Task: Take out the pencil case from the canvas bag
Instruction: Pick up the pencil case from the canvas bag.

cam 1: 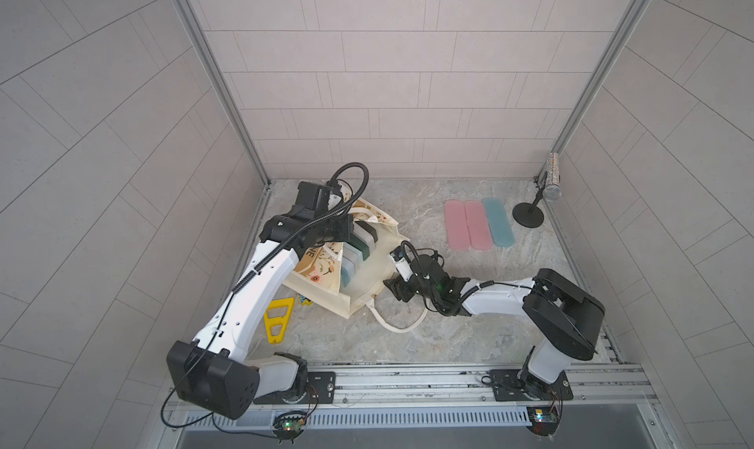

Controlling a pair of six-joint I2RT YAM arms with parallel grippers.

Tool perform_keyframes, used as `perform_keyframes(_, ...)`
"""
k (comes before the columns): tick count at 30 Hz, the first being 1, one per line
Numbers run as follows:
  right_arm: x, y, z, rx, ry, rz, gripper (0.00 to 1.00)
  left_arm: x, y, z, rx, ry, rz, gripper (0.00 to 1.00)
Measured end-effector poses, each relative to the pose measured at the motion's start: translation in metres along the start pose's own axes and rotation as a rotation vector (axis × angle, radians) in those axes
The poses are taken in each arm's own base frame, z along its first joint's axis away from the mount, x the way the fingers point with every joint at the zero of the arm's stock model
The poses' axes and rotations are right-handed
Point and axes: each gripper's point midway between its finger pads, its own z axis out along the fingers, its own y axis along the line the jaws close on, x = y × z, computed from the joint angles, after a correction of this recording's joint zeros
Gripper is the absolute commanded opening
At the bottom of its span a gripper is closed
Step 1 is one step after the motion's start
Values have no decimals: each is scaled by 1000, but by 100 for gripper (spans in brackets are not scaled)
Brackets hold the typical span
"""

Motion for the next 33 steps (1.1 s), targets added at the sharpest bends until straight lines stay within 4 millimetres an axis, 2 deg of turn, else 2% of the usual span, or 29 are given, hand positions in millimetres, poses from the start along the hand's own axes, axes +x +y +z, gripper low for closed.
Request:
perform_keyframes(6, -8, 6, 14, -28, -26, -5, 63, 0, 1, -3, -11, -8, 11, 0)
perform_keyframes(14, -20, 8, 15, -35, -79, 3, 60, 0, -3, -17, -4, -34, 15, 0)
perform_keyframes(21, -27, 16, 21, -53, -94, -7, 59, 5, -5, -20, 10, -30, 15, 0)
perform_keyframes(29, -35, 38, 34, -107, -96, -38, 59, 7, -6, -24, 10, -29, 19, 0)
perform_keyframes(33, -47, 54, 34, -133, -118, -58, 52, 8, -6, -24, 11, -25, 19, 0)
